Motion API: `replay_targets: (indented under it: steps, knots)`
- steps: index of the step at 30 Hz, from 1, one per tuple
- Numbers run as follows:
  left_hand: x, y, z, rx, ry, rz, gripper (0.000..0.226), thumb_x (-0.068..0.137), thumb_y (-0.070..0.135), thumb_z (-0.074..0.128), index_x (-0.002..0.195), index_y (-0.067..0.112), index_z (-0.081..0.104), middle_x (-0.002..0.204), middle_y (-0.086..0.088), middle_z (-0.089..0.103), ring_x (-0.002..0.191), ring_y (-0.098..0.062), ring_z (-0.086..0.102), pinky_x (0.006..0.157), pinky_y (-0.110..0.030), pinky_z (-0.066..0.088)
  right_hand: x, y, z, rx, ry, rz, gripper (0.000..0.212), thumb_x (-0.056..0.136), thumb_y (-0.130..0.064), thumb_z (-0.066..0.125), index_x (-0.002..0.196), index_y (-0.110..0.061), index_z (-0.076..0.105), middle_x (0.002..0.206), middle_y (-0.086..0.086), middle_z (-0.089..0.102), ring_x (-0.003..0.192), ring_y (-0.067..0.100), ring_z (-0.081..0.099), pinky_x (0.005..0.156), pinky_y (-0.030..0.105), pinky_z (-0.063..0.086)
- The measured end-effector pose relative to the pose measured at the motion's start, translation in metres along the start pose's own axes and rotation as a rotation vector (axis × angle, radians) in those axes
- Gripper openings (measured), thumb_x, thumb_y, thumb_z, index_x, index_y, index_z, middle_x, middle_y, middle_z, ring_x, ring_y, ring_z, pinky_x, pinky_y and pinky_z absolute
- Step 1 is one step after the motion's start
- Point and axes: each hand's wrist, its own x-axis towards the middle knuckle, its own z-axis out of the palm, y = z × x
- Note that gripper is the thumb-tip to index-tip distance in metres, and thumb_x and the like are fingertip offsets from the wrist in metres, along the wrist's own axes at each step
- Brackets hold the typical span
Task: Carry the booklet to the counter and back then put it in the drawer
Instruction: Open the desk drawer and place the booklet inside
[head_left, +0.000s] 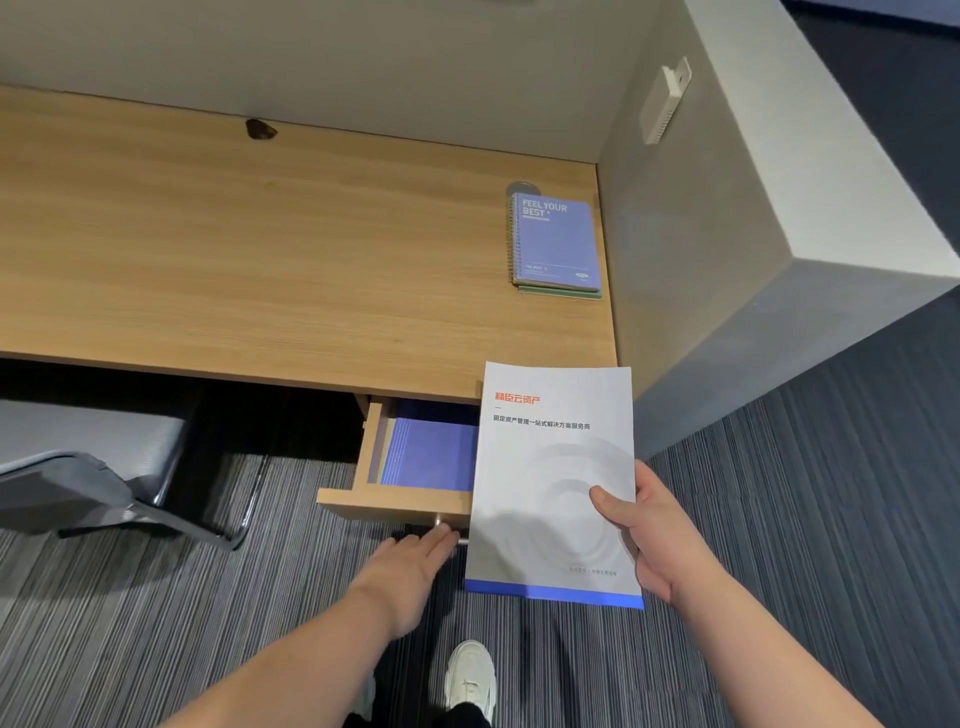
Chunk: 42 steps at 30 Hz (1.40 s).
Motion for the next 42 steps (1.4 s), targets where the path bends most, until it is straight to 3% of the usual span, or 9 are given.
replay_targets:
  steps: [16,21,24,27,29,31,35,38,42]
  knots:
    - [-0.033,0.010,0.020,-0.005,-0.047,0.063,0.099,0.085,-0.002,0.056,0.163,0.026,0.002,0.171,0.006,0.006,0.150,-0.023,0.026,0.123,-0.044,0.016,-0.005,0.012,0.009,0.005,-0.037,0.001,0.045,0.097,0.005,0.064,0.136,-0.018,0.063,0.130,0.016,0.074,0.114,0.041,0.073,0.085,0.056,0.062]
    - [-0.037,0.011,0.000,-0.039,-0.063,0.121,0.094,0.087,-0.003,0.053,0.163,0.029,0.009,0.170,0.004,0.014,0.144,-0.024,0.035,0.115,-0.038,0.030,-0.003,0.014,0.010,0.006,-0.024,0.011,0.046,0.096,0.004,0.066,0.136,-0.018,0.062,0.129,0.015,0.075,0.112,0.040,0.074,0.081,0.053,0.063]
    - [-0.041,0.014,-0.031,-0.193,-0.148,0.136,0.080,0.089,0.000,0.055,0.159,0.026,0.029,0.161,-0.002,0.039,0.136,-0.027,0.049,0.105,-0.032,0.040,-0.001,0.015,0.012,0.003,-0.022,0.017,0.047,0.096,0.004,0.066,0.137,-0.019,0.062,0.128,0.014,0.075,0.113,0.040,0.074,0.082,0.054,0.063]
    - [-0.043,0.006,-0.070,-0.281,-0.204,0.154,0.041,0.086,0.009,0.063,0.125,0.020,0.063,0.122,-0.007,0.071,0.090,-0.018,0.065,0.074,-0.024,0.048,-0.001,0.017,0.014,0.002,-0.025,0.014,0.047,0.095,0.004,0.066,0.137,-0.018,0.062,0.128,0.014,0.075,0.113,0.040,0.074,0.084,0.055,0.063]
    - [-0.046,-0.005,-0.092,-0.423,-0.296,0.123,0.018,0.087,0.005,0.058,0.098,0.017,0.067,0.099,-0.007,0.077,0.071,-0.011,0.067,0.062,-0.018,0.048,0.000,0.017,0.015,0.000,-0.024,0.017,0.047,0.095,0.004,0.066,0.137,-0.018,0.061,0.128,0.015,0.075,0.114,0.040,0.073,0.087,0.058,0.061]
    - [-0.046,-0.014,-0.110,-0.573,-0.252,0.045,0.019,0.091,0.002,0.051,0.089,0.015,0.065,0.089,-0.012,0.077,0.069,-0.016,0.069,0.065,-0.021,0.054,0.001,0.017,0.016,-0.002,-0.019,0.020,0.047,0.095,0.004,0.066,0.137,-0.018,0.061,0.128,0.014,0.075,0.113,0.040,0.074,0.087,0.058,0.061]
    - [-0.034,-0.015,-0.119,-1.186,0.238,-0.197,0.032,0.109,0.029,0.040,0.110,0.007,0.062,0.098,-0.014,0.072,0.080,-0.021,0.068,0.083,-0.039,0.058,0.003,0.021,0.022,0.009,-0.015,0.045,0.046,0.095,0.005,0.066,0.135,-0.018,0.062,0.127,0.014,0.076,0.111,0.040,0.074,0.081,0.054,0.063]
    - [-0.029,-0.004,-0.111,-1.764,0.150,-0.232,0.052,0.105,0.053,0.036,0.127,0.011,0.057,0.118,-0.022,0.073,0.105,-0.033,0.072,0.097,-0.045,0.055,0.003,0.027,0.031,-0.003,-0.005,0.064,0.047,0.096,0.006,0.065,0.136,-0.017,0.061,0.125,0.015,0.077,0.111,0.040,0.075,0.084,0.055,0.063]
    - [-0.029,0.009,-0.090,-1.640,0.185,-0.282,0.051,0.099,0.039,0.061,0.142,0.015,0.046,0.128,-0.011,0.070,0.113,-0.030,0.067,0.105,-0.049,0.048,0.002,0.042,0.050,-0.080,-0.012,0.109,0.043,0.097,0.007,0.063,0.135,-0.014,0.061,0.123,0.016,0.077,0.110,0.041,0.074,0.096,0.063,0.056]
